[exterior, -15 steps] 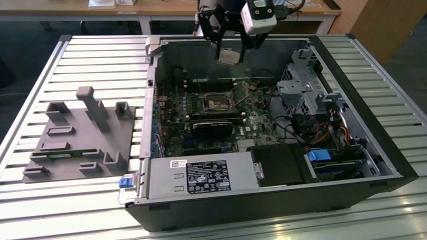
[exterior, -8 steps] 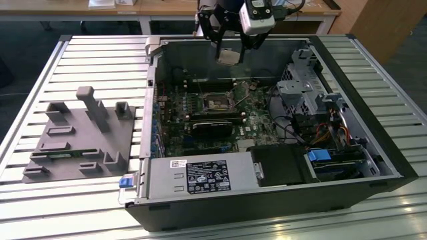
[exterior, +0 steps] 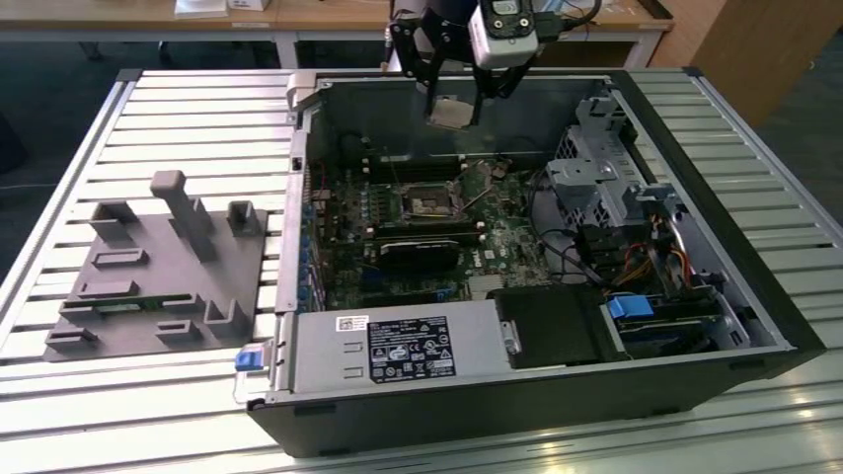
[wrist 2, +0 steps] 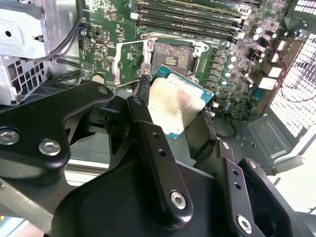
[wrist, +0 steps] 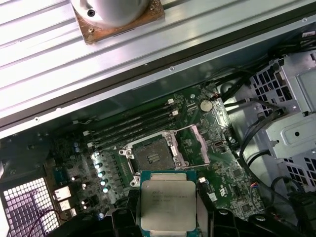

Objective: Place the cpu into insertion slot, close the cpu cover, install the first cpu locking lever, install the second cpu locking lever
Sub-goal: 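Place the cpu into insertion slot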

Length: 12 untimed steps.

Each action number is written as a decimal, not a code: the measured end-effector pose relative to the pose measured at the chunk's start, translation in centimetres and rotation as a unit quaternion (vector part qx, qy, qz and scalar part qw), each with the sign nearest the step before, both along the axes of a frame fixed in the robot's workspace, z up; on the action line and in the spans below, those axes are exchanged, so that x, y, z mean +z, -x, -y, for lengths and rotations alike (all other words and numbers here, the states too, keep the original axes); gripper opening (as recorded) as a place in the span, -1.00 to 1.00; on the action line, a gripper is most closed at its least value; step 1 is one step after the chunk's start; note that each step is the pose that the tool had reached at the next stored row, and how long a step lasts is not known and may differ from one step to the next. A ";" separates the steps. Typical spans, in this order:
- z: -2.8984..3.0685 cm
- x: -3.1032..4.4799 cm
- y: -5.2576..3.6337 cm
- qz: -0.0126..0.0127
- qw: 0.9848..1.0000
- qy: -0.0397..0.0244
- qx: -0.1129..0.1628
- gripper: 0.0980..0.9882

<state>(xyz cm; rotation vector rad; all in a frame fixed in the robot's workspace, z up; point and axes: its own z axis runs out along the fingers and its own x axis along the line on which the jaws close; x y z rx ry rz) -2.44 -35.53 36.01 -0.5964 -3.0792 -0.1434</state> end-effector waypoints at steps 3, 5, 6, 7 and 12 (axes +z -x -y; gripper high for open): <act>-0.01 -0.01 0.05 0.000 1.000 0.000 -0.006 -0.01; -0.01 -0.01 0.08 0.000 1.000 0.000 -0.010 -0.01; -0.01 -0.01 0.09 0.000 1.000 0.000 -0.012 -0.01; -0.01 -0.01 0.10 0.000 1.000 0.000 -0.014 -0.01; -0.01 -0.01 0.15 0.000 1.000 0.000 -0.024 -0.01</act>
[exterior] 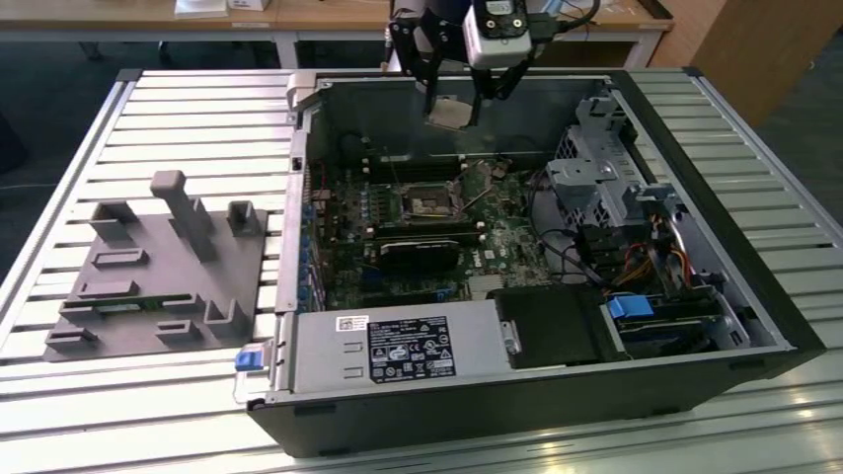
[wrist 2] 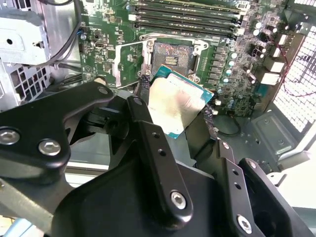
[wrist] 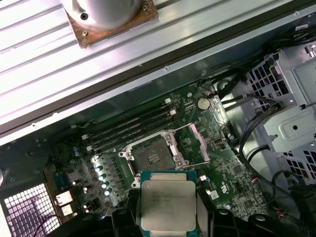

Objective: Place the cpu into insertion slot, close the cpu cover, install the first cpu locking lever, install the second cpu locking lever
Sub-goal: 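Place the cpu into insertion slot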

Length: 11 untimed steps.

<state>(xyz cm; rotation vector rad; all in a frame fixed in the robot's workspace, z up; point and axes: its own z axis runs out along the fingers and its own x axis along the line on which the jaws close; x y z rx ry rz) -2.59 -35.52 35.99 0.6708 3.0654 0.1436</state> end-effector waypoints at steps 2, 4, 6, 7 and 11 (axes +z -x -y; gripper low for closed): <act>0.00 0.00 0.02 0.000 1.000 0.000 -0.004 -0.01; 0.00 0.00 0.05 0.000 1.000 0.000 -0.008 -0.01; 0.00 -0.01 0.07 0.000 1.000 0.000 -0.012 -0.01; 0.00 -0.01 0.08 0.000 1.000 0.000 -0.014 -0.01; -0.01 -0.03 0.12 0.000 1.000 0.000 -0.027 -0.01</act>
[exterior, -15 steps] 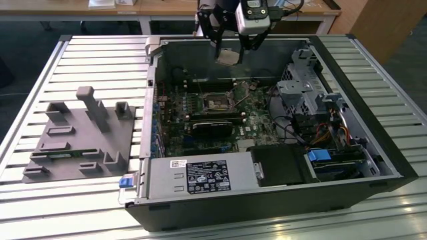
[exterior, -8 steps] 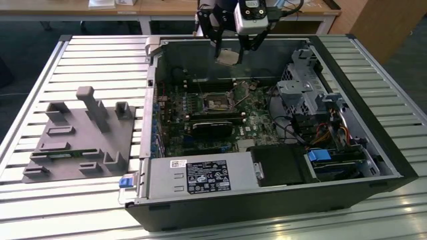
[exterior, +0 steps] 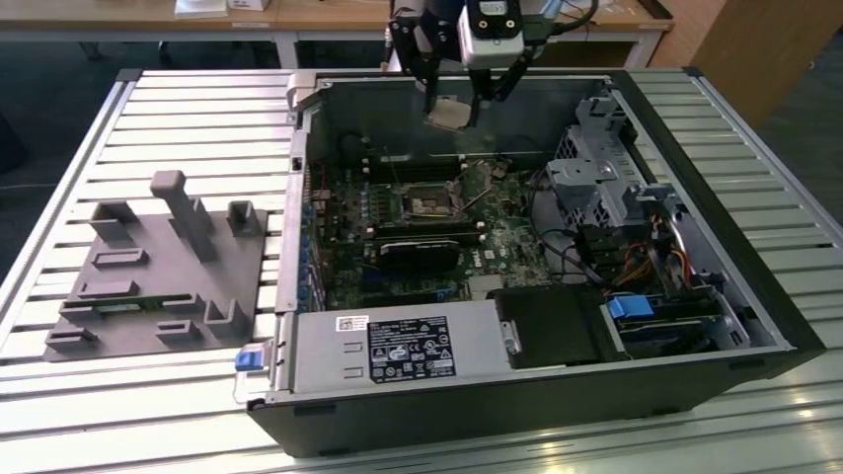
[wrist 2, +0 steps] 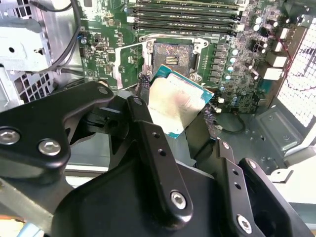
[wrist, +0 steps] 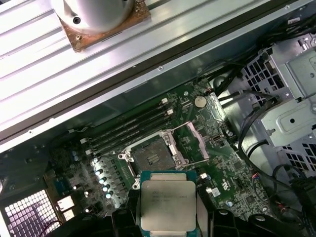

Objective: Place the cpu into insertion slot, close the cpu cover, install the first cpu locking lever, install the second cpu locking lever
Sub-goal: 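Place the cpu into insertion slot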

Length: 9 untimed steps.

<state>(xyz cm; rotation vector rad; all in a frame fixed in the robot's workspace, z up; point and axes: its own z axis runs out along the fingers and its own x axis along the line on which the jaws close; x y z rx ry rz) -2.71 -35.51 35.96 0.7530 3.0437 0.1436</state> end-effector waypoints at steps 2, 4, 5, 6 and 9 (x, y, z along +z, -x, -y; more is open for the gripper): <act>0.00 -0.02 0.02 0.000 1.000 0.000 -0.011 -0.01; -0.01 -0.05 0.04 0.000 1.000 0.000 -0.021 -0.01; -0.01 -0.06 0.06 0.000 1.000 0.000 -0.027 -0.01; -0.01 -0.07 0.07 0.000 0.999 0.000 -0.033 -0.01; -0.01 -0.11 0.10 0.000 0.999 0.000 -0.051 -0.01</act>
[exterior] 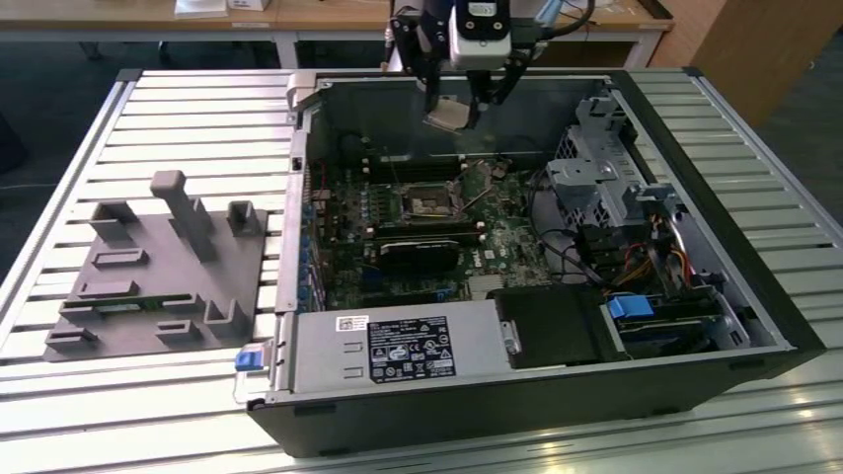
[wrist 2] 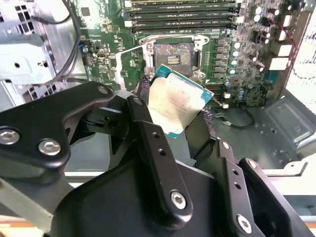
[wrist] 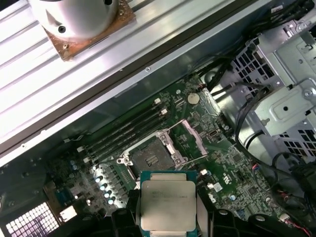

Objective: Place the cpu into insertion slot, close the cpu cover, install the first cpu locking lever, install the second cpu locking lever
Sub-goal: 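Place the cpu into insertion slot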

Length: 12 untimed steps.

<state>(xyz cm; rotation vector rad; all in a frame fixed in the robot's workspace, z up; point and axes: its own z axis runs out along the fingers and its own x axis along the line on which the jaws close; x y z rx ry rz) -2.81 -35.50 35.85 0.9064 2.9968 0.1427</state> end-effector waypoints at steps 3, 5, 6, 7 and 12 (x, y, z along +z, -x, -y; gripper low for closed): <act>0.00 -0.03 0.02 0.000 1.000 0.000 -0.018 -0.01; -0.01 -0.05 0.02 0.000 1.000 0.000 -0.031 -0.01; -0.01 -0.06 0.02 0.000 0.999 0.000 -0.036 -0.01; -0.01 -0.07 0.02 0.000 0.999 0.000 -0.042 -0.01; -0.04 -0.13 0.02 0.000 0.998 0.000 -0.065 -0.01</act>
